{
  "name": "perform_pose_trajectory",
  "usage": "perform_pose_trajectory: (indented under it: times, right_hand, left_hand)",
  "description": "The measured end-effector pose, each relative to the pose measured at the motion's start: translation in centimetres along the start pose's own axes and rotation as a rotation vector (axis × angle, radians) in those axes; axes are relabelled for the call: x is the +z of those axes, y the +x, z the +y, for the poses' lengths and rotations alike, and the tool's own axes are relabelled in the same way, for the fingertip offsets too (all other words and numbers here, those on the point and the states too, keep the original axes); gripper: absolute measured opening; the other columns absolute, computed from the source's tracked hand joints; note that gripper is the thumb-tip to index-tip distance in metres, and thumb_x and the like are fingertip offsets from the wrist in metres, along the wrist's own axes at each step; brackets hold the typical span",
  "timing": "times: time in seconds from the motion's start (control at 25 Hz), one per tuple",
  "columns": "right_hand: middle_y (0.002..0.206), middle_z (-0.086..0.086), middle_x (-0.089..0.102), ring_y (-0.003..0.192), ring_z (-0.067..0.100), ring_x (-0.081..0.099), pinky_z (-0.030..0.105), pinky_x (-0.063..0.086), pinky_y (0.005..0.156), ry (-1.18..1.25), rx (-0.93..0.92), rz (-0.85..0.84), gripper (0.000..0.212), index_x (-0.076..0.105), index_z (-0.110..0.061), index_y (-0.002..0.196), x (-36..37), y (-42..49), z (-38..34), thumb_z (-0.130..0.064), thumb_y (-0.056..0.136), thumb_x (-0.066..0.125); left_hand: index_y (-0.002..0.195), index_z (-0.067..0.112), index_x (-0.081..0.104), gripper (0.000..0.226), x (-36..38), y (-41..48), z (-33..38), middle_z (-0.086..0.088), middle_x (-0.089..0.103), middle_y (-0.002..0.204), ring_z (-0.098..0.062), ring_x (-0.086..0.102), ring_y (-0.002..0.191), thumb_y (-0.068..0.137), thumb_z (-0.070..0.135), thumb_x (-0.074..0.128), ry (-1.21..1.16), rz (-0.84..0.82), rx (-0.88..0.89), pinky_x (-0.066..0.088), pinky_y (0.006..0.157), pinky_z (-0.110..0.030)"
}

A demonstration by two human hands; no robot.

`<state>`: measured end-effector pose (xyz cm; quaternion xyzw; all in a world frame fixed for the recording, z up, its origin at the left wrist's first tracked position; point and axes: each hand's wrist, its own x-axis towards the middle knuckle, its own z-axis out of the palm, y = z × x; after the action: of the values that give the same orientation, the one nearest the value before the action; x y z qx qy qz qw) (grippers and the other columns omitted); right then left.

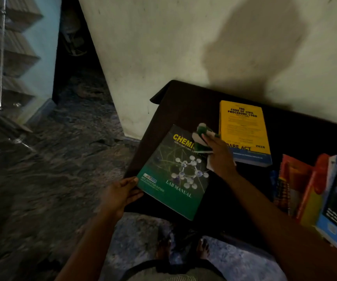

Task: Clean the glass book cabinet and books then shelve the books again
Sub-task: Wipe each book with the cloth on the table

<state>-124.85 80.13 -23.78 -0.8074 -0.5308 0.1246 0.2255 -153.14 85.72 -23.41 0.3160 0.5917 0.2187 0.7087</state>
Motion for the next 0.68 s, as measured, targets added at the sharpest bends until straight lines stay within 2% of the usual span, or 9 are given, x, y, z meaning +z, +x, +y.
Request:
perform_pose_trajectory:
  times: [0.04, 0.12, 0.2, 0.28, 0.36, 0.44, 0.56, 0.6, 0.68]
  right_hand:
    - [0.149, 0.006, 0.035, 0.137, 0.026, 0.029, 0.044, 0.023, 0.113, -0.076, -0.009, 0.018, 0.064, 0.035, -0.02, 0.141, -0.1, -0.1, 0.2, 0.009, 0.085, 0.046]
    - [0.149, 0.007, 0.034, 0.137, 0.027, 0.03, 0.042, 0.017, 0.112, -0.059, -0.072, -0.008, 0.067, 0.034, -0.02, 0.141, 1.6, -2.3, -1.1, 0.005, 0.082, 0.051]
    - [0.14, 0.009, 0.047, 0.128, 0.03, 0.043, 0.046, 0.025, 0.106, -0.034, -0.153, 0.041, 0.062, 0.044, -0.018, 0.137, 3.9, -6.0, -2.8, 0.002, 0.079, 0.044]
    - [0.131, 0.006, 0.056, 0.118, 0.024, 0.051, 0.037, 0.034, 0.101, -0.094, -0.293, 0.088, 0.06, 0.046, -0.022, 0.131, 5.8, -9.9, -3.6, -0.006, 0.074, 0.036]
    - [0.135, -0.002, 0.049, 0.118, 0.017, 0.044, 0.031, 0.033, 0.097, -0.108, -0.417, 0.01, 0.058, 0.043, -0.026, 0.131, 6.5, -12.7, -4.4, -0.014, 0.075, 0.04]
    - [0.136, -0.005, 0.046, 0.12, 0.014, 0.043, 0.03, 0.037, 0.097, -0.004, -0.475, -0.061, 0.053, 0.045, -0.026, 0.132, 6.3, -13.0, -4.6, -0.017, 0.08, 0.042]
    - [0.13, 0.003, 0.053, 0.116, 0.02, 0.053, 0.02, 0.039, 0.1, 0.351, -0.304, 0.018, 0.045, 0.047, -0.025, 0.133, 2.7, -10.4, -5.6, -0.012, 0.09, 0.043]
    - [0.123, 0.004, 0.059, 0.107, 0.022, 0.06, 0.017, 0.043, 0.093, 0.436, -0.213, 0.069, 0.046, 0.048, -0.027, 0.131, 0.4, -9.2, -6.3, -0.006, 0.091, 0.044]
    - [0.105, -0.004, 0.064, 0.075, 0.008, 0.065, 0.011, 0.049, 0.064, 0.575, -0.125, 0.133, 0.043, 0.047, -0.028, 0.129, -4.1, -7.3, -7.1, -0.001, 0.094, 0.042]
  left_hand:
    - [0.103, 0.002, 0.062, 0.015, 0.1, 0.0, -0.1, -0.011, 0.068, 0.089, -0.023, 0.065, 0.08, 0.093, 0.01, 0.054, 0.001, 0.012, 0.004, 0.058, 0.059, -0.023]
    - [0.104, 0.003, 0.062, 0.015, 0.2, -0.2, -0.1, -0.011, 0.068, 0.088, -0.022, 0.065, 0.078, 0.093, 0.01, 0.054, 0.007, 0.023, 0.016, 0.058, 0.058, -0.022]
    - [0.105, 0.003, 0.061, 0.016, 0.3, -0.4, -0.2, -0.011, 0.067, 0.088, -0.018, 0.067, 0.072, 0.093, 0.01, 0.053, 0.029, 0.033, 0.054, 0.058, 0.058, -0.021]
    - [0.107, 0.002, 0.059, 0.017, 0.6, -0.6, -0.5, -0.011, 0.066, 0.09, -0.012, 0.068, 0.065, 0.094, 0.009, 0.052, 0.041, 0.045, 0.101, 0.057, 0.057, -0.02]
    - [0.111, 0.002, 0.053, 0.019, 1.5, -0.9, -0.9, -0.014, 0.064, 0.101, -0.016, 0.067, 0.073, 0.093, 0.006, 0.053, 0.06, 0.076, 0.122, 0.058, 0.058, -0.025]
    - [0.107, 0.005, 0.049, 0.016, 2.8, -1.4, -1.2, -0.018, 0.061, 0.109, -0.023, 0.064, 0.081, 0.092, 0.002, 0.053, 0.051, 0.129, 0.144, 0.057, 0.062, -0.032]
    - [0.087, 0.013, 0.046, 0.015, 4.5, -3.8, 1.5, -0.011, 0.062, 0.097, -0.019, 0.063, 0.077, 0.092, 0.0, 0.051, -0.112, 0.102, 0.288, 0.058, 0.056, -0.028]
    - [0.085, 0.015, 0.046, 0.017, 4.8, -4.7, 2.9, -0.01, 0.063, 0.095, -0.019, 0.064, 0.078, 0.092, 0.001, 0.051, -0.14, 0.078, 0.364, 0.059, 0.058, -0.029]
    - [0.084, 0.025, 0.049, 0.02, 5.1, -6.2, 5.8, -0.002, 0.066, 0.093, -0.018, 0.067, 0.083, 0.091, 0.007, 0.056, 0.012, 0.108, 0.605, 0.059, 0.066, -0.033]
